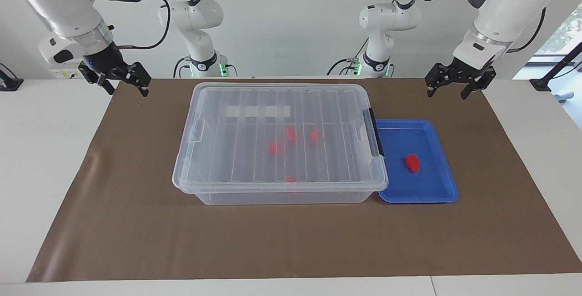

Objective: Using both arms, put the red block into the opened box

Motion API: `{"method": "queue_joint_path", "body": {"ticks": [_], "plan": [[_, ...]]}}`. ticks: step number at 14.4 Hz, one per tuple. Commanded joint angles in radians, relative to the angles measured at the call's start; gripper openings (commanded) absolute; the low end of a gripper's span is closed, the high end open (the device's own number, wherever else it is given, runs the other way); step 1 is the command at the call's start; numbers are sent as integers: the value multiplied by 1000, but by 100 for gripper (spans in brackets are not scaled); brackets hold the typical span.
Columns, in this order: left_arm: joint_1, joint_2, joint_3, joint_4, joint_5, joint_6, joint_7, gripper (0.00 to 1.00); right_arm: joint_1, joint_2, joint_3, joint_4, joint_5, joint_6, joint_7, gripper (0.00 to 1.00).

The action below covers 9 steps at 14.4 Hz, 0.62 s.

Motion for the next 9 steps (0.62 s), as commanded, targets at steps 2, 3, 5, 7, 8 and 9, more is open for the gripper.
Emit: {"method": "queue_joint_path", "body": {"ticks": [2,3,5,7,8,9], "plan": [[9,-8,-3,-7,-19,-11,-5,100,-12,-14,6,-13,10,2,-22,100],[9,-8,-3,-6,-19,-12,-5,100,-10,-14,5,-14,10,2,-22,100],[9,-8,-3,-6,-19,-11,-5,100,-9,-15,6,-23,12,22,-17,100],[9,-8,-3,-6,-19,-11,-5,100,-1,-37,9,-71,14,78,16,100],[9,-8,-3,-7,-19,-12,-5,100,17,-37,23,-83,14,95,44,100],[9,-8,-3,-6,-19,-12,-5,100,30,-37,26,-91,14,112,70,100]]}}
